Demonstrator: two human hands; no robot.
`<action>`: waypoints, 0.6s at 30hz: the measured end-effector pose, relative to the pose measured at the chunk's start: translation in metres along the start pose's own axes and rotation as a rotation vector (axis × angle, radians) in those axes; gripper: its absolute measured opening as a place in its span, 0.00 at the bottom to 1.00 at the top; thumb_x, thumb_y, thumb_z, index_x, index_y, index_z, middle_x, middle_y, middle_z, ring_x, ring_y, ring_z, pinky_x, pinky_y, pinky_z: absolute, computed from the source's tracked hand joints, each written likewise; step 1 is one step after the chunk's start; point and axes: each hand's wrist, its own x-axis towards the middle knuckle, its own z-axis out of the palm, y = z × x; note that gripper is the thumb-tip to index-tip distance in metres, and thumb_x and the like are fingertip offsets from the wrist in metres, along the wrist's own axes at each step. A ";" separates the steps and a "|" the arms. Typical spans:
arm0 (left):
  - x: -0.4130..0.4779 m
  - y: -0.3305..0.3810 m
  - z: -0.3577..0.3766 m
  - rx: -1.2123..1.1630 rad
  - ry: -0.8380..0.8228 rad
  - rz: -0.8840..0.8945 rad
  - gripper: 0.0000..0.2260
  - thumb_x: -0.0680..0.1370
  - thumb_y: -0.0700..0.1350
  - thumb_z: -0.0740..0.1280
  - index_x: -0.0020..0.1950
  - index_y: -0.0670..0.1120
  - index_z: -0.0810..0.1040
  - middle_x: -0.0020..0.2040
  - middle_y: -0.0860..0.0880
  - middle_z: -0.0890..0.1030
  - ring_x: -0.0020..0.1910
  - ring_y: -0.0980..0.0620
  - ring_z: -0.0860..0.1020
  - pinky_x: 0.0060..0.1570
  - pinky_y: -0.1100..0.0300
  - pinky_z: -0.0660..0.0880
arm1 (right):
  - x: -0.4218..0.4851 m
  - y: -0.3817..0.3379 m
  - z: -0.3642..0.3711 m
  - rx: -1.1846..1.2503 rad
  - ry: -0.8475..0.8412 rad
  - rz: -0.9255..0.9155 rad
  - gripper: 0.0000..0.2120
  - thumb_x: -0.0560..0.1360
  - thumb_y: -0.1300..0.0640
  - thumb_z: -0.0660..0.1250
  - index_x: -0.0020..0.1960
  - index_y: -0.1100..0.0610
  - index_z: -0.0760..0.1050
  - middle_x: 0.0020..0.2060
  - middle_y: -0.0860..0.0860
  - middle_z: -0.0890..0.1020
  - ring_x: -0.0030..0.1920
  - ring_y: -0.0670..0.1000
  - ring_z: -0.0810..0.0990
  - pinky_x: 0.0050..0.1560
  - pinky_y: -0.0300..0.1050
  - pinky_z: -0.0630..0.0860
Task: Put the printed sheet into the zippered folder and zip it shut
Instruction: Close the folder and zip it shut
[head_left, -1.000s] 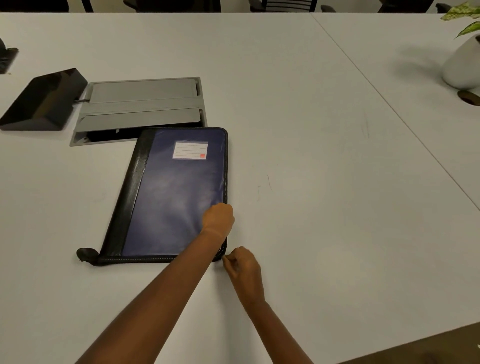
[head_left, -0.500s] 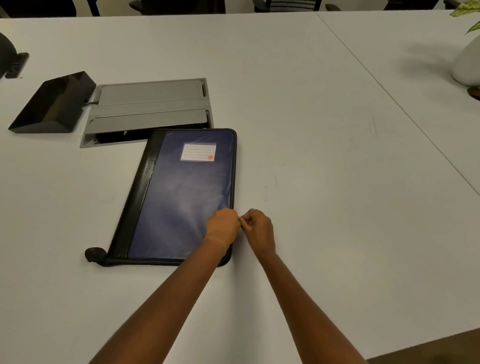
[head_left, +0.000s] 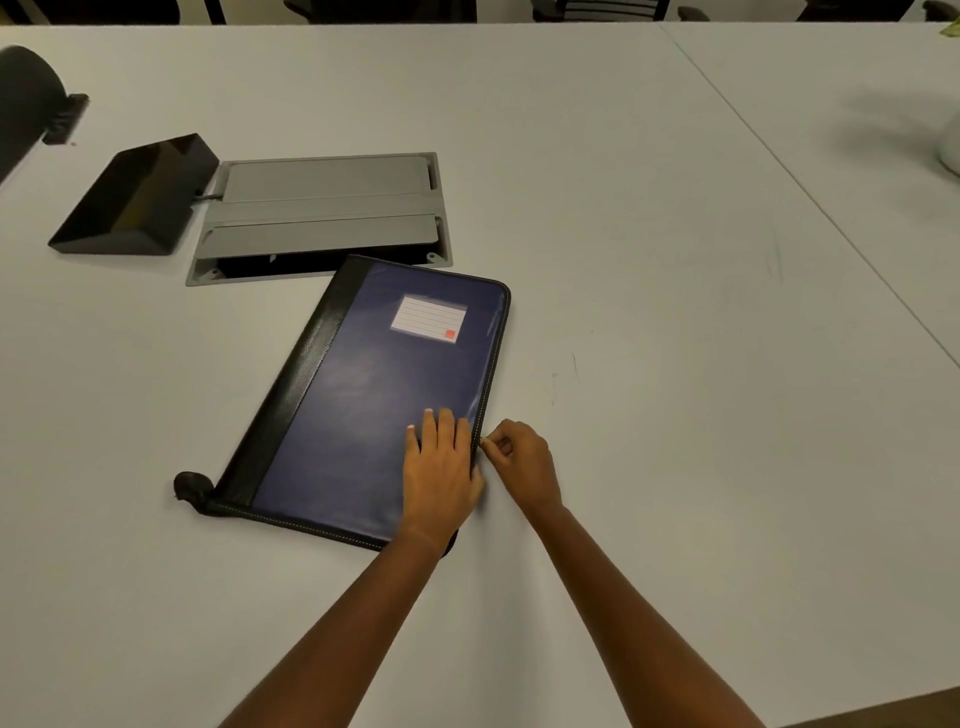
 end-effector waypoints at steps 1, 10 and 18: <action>0.001 -0.001 0.002 -0.006 -0.030 -0.011 0.29 0.79 0.55 0.52 0.75 0.43 0.47 0.76 0.38 0.52 0.75 0.39 0.52 0.74 0.46 0.52 | 0.000 -0.001 0.001 -0.006 0.001 -0.002 0.07 0.75 0.60 0.64 0.46 0.64 0.76 0.44 0.62 0.81 0.42 0.55 0.77 0.43 0.39 0.71; 0.003 -0.003 0.016 -0.016 -0.034 -0.015 0.32 0.80 0.53 0.50 0.74 0.41 0.35 0.76 0.37 0.40 0.76 0.39 0.42 0.74 0.45 0.43 | -0.001 -0.003 0.003 -0.042 0.043 -0.001 0.08 0.74 0.60 0.64 0.45 0.66 0.77 0.44 0.62 0.81 0.43 0.57 0.78 0.42 0.38 0.70; -0.005 -0.020 0.021 0.068 -0.025 0.060 0.31 0.80 0.52 0.50 0.74 0.40 0.35 0.76 0.37 0.41 0.75 0.37 0.42 0.74 0.46 0.44 | 0.020 -0.009 -0.004 0.003 0.136 0.048 0.08 0.73 0.61 0.66 0.43 0.67 0.76 0.42 0.63 0.81 0.41 0.57 0.79 0.40 0.40 0.71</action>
